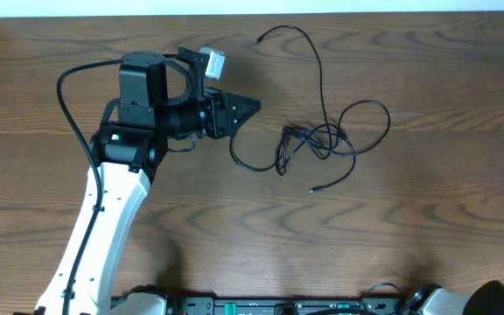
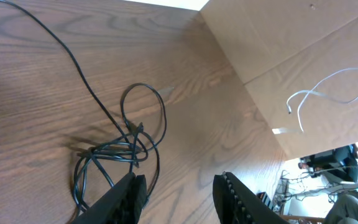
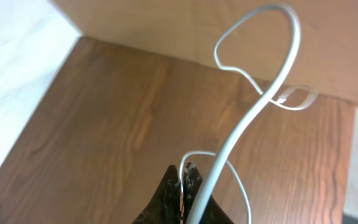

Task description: Untangle cables

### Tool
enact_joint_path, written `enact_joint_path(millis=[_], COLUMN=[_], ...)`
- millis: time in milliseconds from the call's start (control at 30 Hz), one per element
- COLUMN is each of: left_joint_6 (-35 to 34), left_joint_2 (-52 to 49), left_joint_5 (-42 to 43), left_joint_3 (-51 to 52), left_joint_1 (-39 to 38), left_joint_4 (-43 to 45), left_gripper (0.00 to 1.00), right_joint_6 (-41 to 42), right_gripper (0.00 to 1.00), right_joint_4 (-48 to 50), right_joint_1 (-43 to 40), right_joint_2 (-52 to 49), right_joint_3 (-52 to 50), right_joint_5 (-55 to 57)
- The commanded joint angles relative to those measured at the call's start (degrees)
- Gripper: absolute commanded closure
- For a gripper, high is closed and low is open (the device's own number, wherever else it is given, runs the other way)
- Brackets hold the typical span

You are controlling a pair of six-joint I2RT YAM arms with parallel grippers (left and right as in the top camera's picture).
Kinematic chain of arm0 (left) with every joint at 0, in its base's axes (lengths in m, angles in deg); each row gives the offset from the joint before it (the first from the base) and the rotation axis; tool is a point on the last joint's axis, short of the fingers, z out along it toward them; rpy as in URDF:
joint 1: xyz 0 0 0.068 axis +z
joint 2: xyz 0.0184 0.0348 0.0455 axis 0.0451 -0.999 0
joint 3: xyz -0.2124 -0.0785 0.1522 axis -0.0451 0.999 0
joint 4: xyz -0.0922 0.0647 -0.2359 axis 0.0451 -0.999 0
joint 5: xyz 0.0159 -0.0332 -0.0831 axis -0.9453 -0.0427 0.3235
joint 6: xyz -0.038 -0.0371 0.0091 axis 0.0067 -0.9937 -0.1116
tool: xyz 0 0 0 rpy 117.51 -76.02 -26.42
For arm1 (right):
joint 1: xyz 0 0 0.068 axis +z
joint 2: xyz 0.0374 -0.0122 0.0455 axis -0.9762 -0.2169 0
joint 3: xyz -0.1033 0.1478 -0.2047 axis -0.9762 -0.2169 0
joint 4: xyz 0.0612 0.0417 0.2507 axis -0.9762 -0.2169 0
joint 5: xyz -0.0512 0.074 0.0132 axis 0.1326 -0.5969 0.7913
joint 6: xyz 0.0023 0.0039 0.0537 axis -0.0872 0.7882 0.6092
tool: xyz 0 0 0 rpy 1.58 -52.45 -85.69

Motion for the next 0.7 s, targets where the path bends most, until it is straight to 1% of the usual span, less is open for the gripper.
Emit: enact_joint_path(millis=[0,167,467,667], left_joint_6=[1.4,1.9,2.1,2.6], left_joint_2=[0.6,0.6,0.6,0.6], left_joint_5=[2.5,4.2,4.4,4.4], left_joint_3=[0.6,0.6,0.7,0.7], left_joint_1=[0.2,0.2,0.2,0.2], left_joint_4=[0.3,0.2,-0.7,-2.2], left_gripper=[0.6,0.6,0.6,0.6], right_joint_6=[3.4,3.7,5.1,6.9], right_gripper=[0.99,0.99,0.99,0.99], right_joint_4=[-0.7,-1.4,-3.7,-3.1], right_joint_1=[-3.0,-4.5,-8.3,-11.8], right_joint_2=[-4.0,-9.6,-19.5,-24.2], right_joint_3=[0.6,0.6,0.3,-4.0], right_joint_5=[-0.3,-0.3,2.8,4.6])
